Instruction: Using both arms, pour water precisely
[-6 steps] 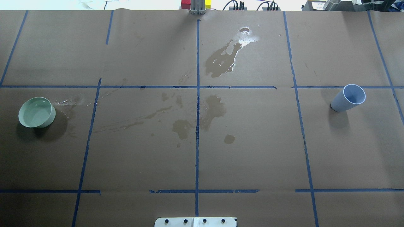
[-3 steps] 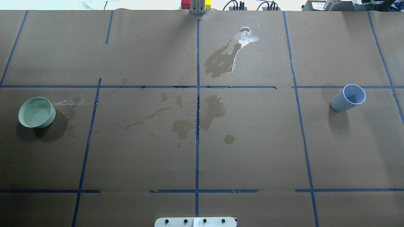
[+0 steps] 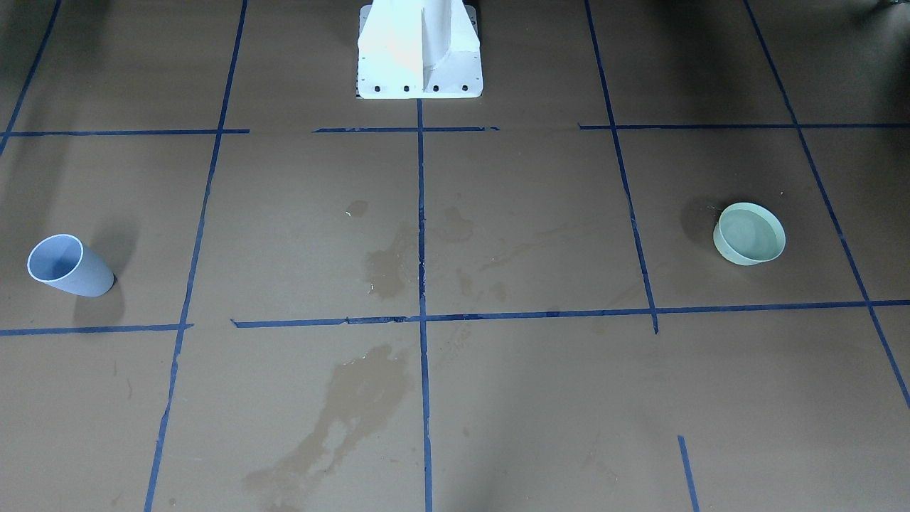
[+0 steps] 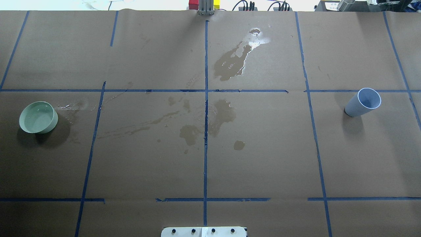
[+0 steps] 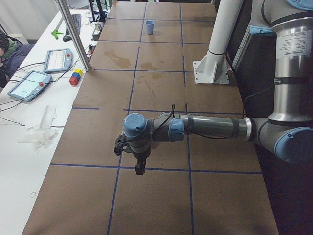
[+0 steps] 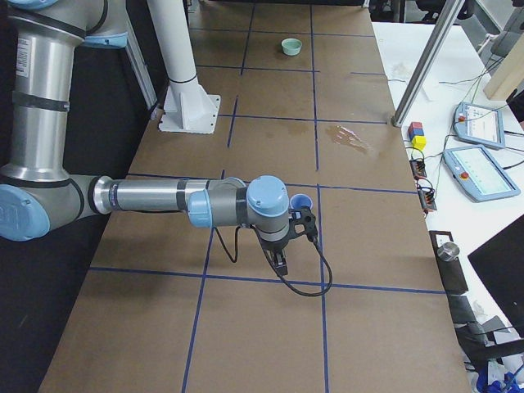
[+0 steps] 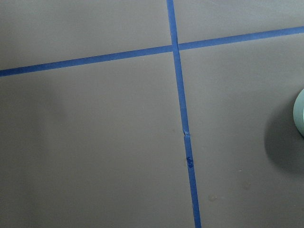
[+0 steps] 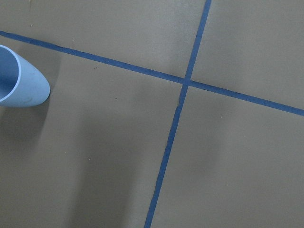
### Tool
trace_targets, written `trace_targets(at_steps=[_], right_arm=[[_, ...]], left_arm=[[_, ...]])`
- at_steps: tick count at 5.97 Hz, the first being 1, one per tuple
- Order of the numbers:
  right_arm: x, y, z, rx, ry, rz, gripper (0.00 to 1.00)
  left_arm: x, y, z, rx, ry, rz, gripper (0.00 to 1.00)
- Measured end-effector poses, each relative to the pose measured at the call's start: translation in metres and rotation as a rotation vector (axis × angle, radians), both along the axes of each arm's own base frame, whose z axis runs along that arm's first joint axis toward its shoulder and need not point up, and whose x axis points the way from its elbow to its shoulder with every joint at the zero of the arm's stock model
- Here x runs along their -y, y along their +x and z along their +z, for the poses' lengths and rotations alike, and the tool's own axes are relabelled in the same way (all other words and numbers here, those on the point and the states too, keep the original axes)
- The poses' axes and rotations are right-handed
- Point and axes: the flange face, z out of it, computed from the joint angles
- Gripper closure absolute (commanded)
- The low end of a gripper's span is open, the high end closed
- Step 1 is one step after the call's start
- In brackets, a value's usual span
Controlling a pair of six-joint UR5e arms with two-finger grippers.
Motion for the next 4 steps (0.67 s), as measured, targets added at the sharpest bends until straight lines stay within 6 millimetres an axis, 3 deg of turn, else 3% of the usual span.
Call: trace_targets(at_steps=[4], right_arm=[[0.0009,-0.0032,-0.0003,0.000,0.001,-0.008,0.00]], left_arm=[[0.0006,0.0005,-0.0009,-0.004,0.001,0.000,0.00]])
